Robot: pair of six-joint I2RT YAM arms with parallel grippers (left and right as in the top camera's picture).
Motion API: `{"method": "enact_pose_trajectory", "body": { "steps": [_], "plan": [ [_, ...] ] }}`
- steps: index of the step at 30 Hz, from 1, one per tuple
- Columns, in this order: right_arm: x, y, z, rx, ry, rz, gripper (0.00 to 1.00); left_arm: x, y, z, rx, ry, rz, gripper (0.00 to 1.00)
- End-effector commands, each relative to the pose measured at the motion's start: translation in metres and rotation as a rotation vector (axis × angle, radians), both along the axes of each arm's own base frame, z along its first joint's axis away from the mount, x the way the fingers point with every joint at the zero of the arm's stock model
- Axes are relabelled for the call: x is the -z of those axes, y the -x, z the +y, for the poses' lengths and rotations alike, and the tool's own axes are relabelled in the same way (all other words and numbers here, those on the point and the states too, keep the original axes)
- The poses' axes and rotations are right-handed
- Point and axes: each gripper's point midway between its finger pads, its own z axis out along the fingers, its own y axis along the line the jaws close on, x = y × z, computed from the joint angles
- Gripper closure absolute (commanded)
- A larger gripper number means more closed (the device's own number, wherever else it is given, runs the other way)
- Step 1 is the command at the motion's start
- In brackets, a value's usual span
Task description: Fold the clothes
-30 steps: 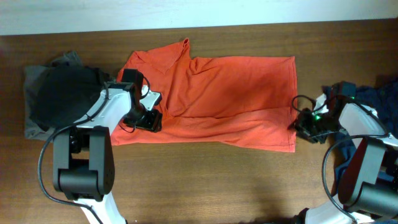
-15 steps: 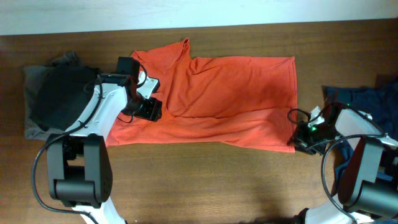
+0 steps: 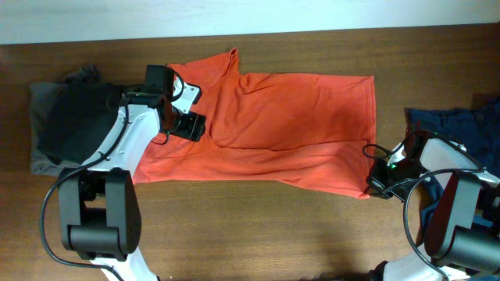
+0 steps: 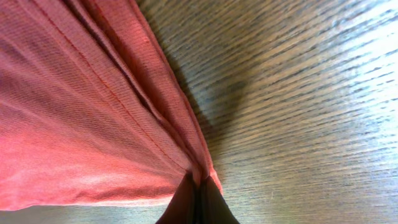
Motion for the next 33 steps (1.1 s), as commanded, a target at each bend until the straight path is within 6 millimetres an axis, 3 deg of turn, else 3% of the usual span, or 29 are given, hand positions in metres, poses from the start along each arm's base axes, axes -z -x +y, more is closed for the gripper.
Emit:
{"method": "enact_pose_trajectory", "body": {
  "steps": [1,3,8,15,18,23,24,33],
  "plan": [
    [0.002,0.006,-0.005,0.006,0.039,0.026,0.96,-0.003,-0.003,-0.006,0.175,-0.048,-0.051,0.21],
    [0.002,0.005,-0.005,0.006,0.04,0.022,0.96,0.002,-0.003,-0.008,0.213,-0.066,-0.053,0.21],
    [0.002,0.005,-0.005,0.006,0.039,0.022,0.96,0.018,-0.014,0.013,0.141,-0.18,-0.05,0.22],
    [0.002,0.005,-0.005,0.006,0.039,0.022,0.96,0.044,-0.028,0.009,0.143,-0.167,-0.061,0.22],
    [0.002,0.005,-0.005,0.006,0.039,0.022,0.96,0.05,-0.031,0.008,0.143,-0.165,-0.066,0.39],
    [0.002,0.005,-0.006,0.005,0.044,0.024,0.96,0.05,-0.033,0.01,0.115,-0.166,-0.067,0.94],
    [0.003,0.007,-0.009,0.002,0.061,0.031,0.96,0.05,-0.034,0.015,0.084,-0.181,-0.065,1.0],
    [0.004,0.019,-0.019,-0.013,0.129,0.088,0.96,0.044,-0.044,0.062,-0.168,-0.192,-0.058,1.0]
  ]
}}
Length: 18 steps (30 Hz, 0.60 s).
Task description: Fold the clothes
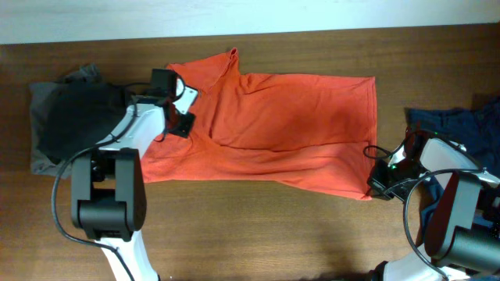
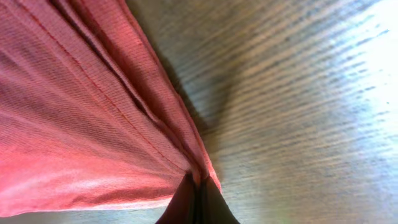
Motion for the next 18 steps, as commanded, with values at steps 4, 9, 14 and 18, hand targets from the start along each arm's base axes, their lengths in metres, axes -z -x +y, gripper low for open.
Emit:
{"method": "enact_pose_trajectory", "body": {
  "steps": [4,9,14,18],
  "plan": [
    [0.003,0.016,-0.017,-0.016,0.11,0.074,0.96,-0.003,-0.01,0.031,-0.145,0.023,-0.016,1.0],
    [0.003,0.018,-0.016,-0.016,0.108,0.079,0.96,-0.004,-0.011,0.03,-0.143,0.038,-0.022,1.0],
    [0.002,0.02,-0.015,-0.017,0.104,0.088,0.95,-0.012,-0.015,0.026,-0.135,0.055,-0.028,0.86],
    [0.002,0.021,-0.014,-0.016,0.1,0.091,0.85,-0.039,-0.018,0.02,-0.136,0.095,-0.028,0.52]
  ]
}}
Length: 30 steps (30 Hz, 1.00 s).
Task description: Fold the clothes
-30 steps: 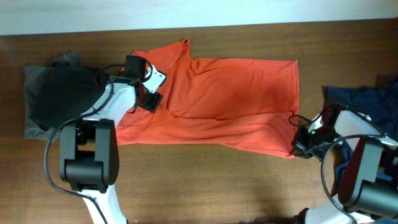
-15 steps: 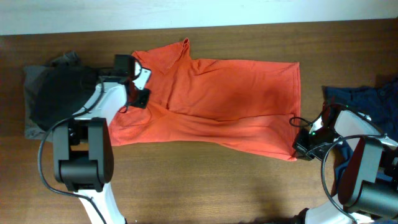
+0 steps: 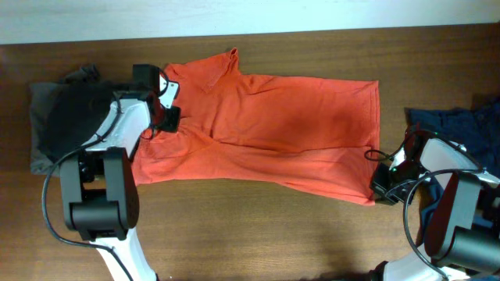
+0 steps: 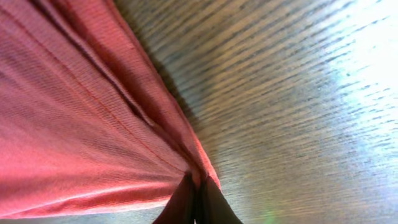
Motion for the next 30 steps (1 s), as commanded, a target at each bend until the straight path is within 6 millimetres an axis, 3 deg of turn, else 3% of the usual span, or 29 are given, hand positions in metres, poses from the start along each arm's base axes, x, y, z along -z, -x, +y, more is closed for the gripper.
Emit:
{"method": "enact_pose_trajectory", "body": {
  "steps": [1,5,8,14,21,28,30],
  "plan": [
    [0.002,0.008,-0.007,-0.005,0.05,0.032,0.8,-0.046,-0.013,-0.007,-0.009,0.058,-0.044,0.44],
    [-0.005,-0.003,-0.006,0.014,0.022,-0.009,0.78,-0.067,0.005,-0.007,-0.029,0.062,0.021,0.39],
    [-0.018,-0.016,-0.01,0.006,0.015,-0.074,0.76,-0.063,0.033,-0.006,-0.064,0.067,0.135,0.4],
    [-0.033,-0.042,-0.008,-0.055,-0.014,-0.197,0.68,-0.049,0.086,-0.002,-0.196,0.071,0.352,0.43],
    [-0.033,-0.064,-0.013,-0.064,0.003,-0.292,0.57,-0.021,0.133,0.03,-0.418,0.085,0.517,0.44],
    [-0.034,-0.073,-0.016,-0.073,0.019,-0.33,0.53,0.011,0.148,0.033,-0.457,0.156,0.54,0.44],
    [-0.033,-0.075,-0.017,-0.074,0.023,-0.34,0.53,0.023,0.15,0.033,-0.457,0.153,0.528,0.5]
  ]
}}
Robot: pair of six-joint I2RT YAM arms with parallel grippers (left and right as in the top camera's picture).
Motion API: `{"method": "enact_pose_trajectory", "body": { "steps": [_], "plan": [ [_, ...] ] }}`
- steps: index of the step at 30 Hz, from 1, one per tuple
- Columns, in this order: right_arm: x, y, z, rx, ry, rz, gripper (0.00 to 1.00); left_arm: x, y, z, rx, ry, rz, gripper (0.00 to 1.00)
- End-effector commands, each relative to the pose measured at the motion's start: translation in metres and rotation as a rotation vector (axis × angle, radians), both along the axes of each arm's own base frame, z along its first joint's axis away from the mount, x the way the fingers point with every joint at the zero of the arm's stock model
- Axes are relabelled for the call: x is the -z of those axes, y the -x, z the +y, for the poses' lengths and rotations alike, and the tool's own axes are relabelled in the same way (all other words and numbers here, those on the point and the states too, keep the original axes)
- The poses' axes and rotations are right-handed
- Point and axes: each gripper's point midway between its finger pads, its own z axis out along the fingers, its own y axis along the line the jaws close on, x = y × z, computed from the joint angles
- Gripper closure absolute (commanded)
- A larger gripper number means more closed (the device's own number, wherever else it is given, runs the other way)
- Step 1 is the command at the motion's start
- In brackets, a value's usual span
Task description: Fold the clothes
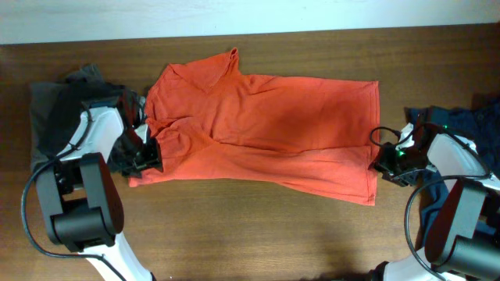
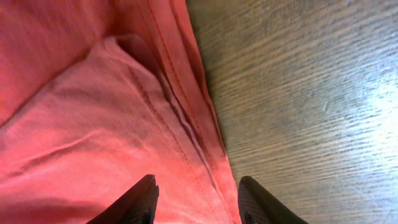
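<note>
An orange shirt (image 1: 266,125) lies spread across the wooden table (image 1: 258,234), collar toward the far edge. My right gripper (image 1: 386,164) stands open at the shirt's right hem, a little above its lower right corner. In the right wrist view the right gripper (image 2: 198,193) has dark fingertips (image 2: 144,190) apart over the stitched hem (image 2: 186,118), with nothing pinched. My left gripper (image 1: 146,158) rests at the shirt's left edge near the lower left corner; its jaws are too dark to read.
A dark grey garment pile (image 1: 55,117) lies at the far left beside the left arm. A blue garment (image 1: 469,117) lies at the right edge behind the right arm. A pale strip (image 1: 250,16) runs along the table's back edge.
My right gripper has let go of the shirt's lower right corner, opened, and now sits farther up the right hem. My left gripper has moved from the shirt's upper left toward its lower left edge.
The right gripper held the shirt's lower right corner shut through all earlier moments. The left gripper stood on the shirt's left part, each time farther left, and the shirt lay wider. Now the shirt is spread flat and the right gripper is open.
</note>
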Motion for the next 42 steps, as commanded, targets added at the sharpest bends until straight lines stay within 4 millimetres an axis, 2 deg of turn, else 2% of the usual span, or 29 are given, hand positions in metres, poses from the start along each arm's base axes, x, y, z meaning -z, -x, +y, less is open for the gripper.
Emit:
{"method": "enact_pose_trajectory", "body": {
  "steps": [1,4,6,13,18,23,27,32,37,42],
  "plan": [
    [-0.009,-0.01,-0.003,-0.01,0.011,-0.054,0.53,0.011,0.008,-0.006,-0.025,0.02,-0.008,0.61],
    [-0.005,-0.012,-0.003,-0.011,0.016,-0.068,0.53,0.018,0.01,-0.006,-0.025,0.019,-0.015,0.9],
    [-0.002,-0.012,-0.004,-0.011,0.015,-0.064,0.53,0.018,0.009,-0.006,-0.025,0.018,-0.019,0.99],
    [0.016,-0.011,0.005,-0.033,-0.007,-0.018,0.54,0.017,0.007,-0.005,-0.027,0.018,-0.027,0.99],
    [0.023,-0.021,0.016,-0.093,0.013,-0.04,0.63,0.017,0.007,-0.005,-0.027,0.018,-0.029,0.99],
    [0.022,-0.026,0.016,-0.101,0.023,-0.059,0.77,0.017,0.007,-0.005,-0.026,0.018,-0.028,1.0],
    [0.024,-0.02,0.009,-0.095,0.061,-0.027,0.9,0.017,0.007,-0.005,-0.026,0.017,-0.028,0.99],
    [0.024,-0.015,0.0,-0.066,0.106,0.015,0.96,0.017,0.007,-0.005,-0.026,0.017,-0.028,0.99],
    [0.017,0.006,-0.026,0.068,0.234,0.157,0.96,0.016,0.008,0.007,-0.032,-0.027,-0.021,1.0],
    [0.015,0.009,-0.027,0.07,0.24,0.17,0.96,0.005,0.003,0.025,-0.081,-0.037,-0.045,0.99]
  ]
}}
